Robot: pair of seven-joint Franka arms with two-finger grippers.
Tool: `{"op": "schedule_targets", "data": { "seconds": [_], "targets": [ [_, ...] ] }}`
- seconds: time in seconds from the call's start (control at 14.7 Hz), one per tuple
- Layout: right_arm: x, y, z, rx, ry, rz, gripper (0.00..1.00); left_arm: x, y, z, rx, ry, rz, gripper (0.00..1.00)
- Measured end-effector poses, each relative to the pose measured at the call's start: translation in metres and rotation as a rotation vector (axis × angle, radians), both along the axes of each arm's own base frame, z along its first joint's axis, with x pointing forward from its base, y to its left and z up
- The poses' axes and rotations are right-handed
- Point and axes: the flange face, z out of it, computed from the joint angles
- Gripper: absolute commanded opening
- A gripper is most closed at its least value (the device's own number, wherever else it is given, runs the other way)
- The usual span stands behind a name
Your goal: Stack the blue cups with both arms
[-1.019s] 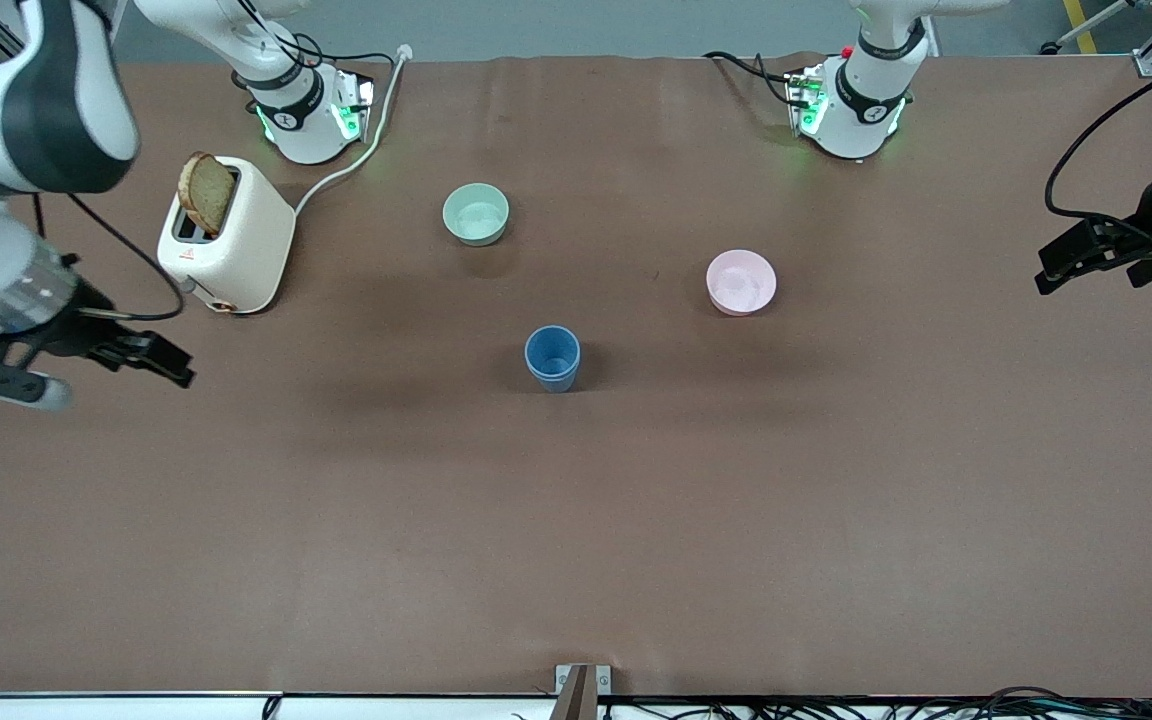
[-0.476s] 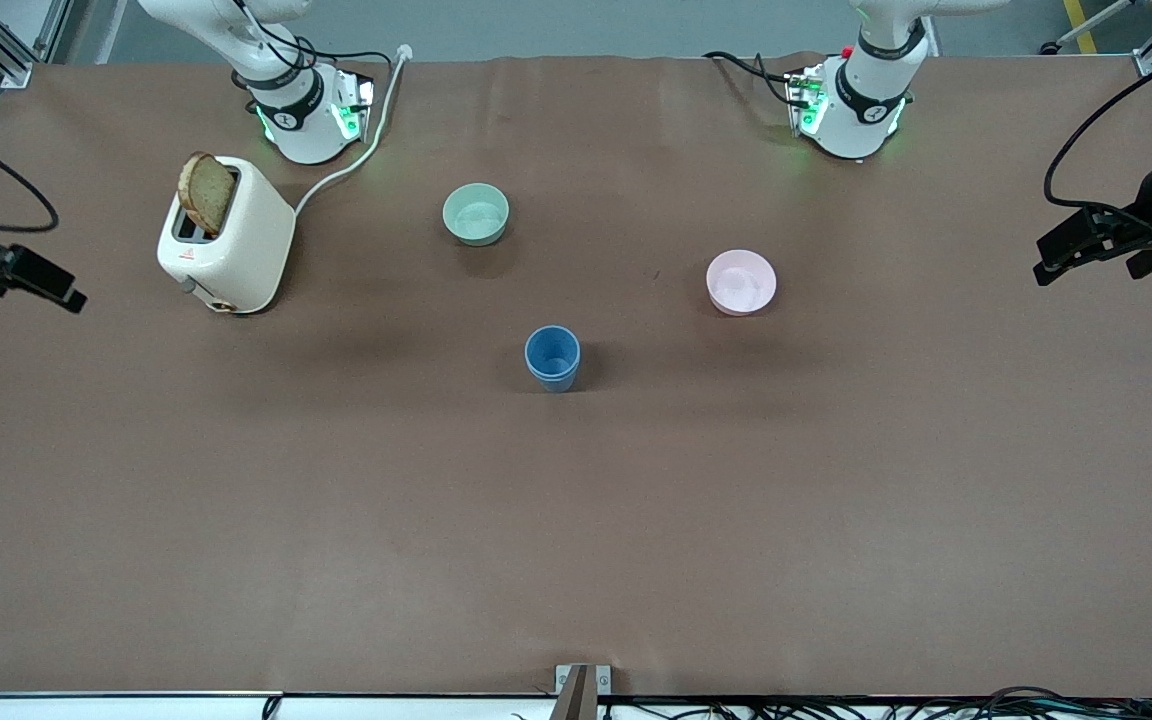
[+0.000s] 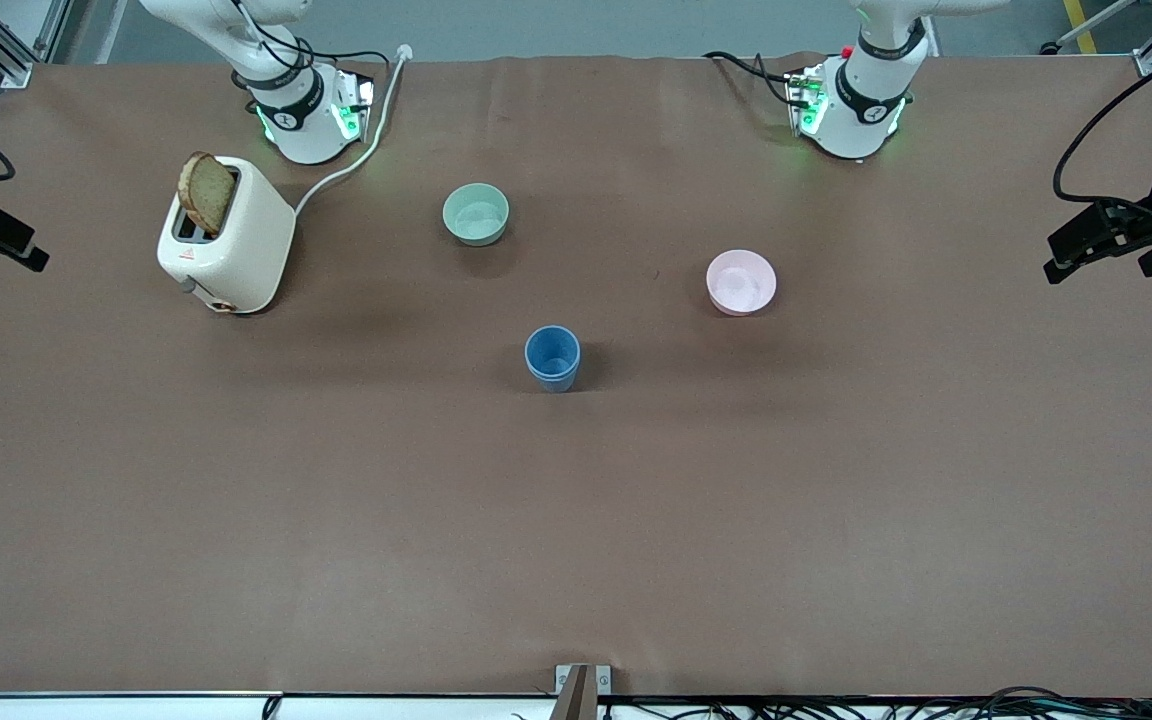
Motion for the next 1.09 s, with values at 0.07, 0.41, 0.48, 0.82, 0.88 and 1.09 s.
{"op": "schedule_targets", "data": {
  "seconds": [0.07,0.41,0.48,0.82,0.88,1.09],
  "targets": [
    [0.0,-0.001,0.005,-0.005,-0.013,0.014,1.0,0.0,-0.001,0.001,0.0,-0.002,-0.003,1.0],
    [-0.005,0.006,0.041,-0.039,-0.033,0.062,1.0,-0.001,-0.002,0.001,0.0,0.001,-0.004,1.0],
    [-0.006,0.007,0.043,-0.039,-0.03,0.066,1.0,-0.001,-0.002,0.001,0.0,0.002,-0.004,1.0],
    [-0.004,0.011,0.031,-0.034,0.022,0.115,1.0,-0.001,-0.002,0.001,0.0,0.002,-0.004,1.0],
    [-0.003,0.013,0.029,-0.034,0.026,0.12,1.0,-0.001,-0.002,0.001,0.0,0.002,-0.004,1.0],
    [-0.002,0.018,0.028,-0.034,0.028,0.128,1.0,-0.001,-0.002,0.001,0.0,0.002,-0.004,1.0]
  ]
}}
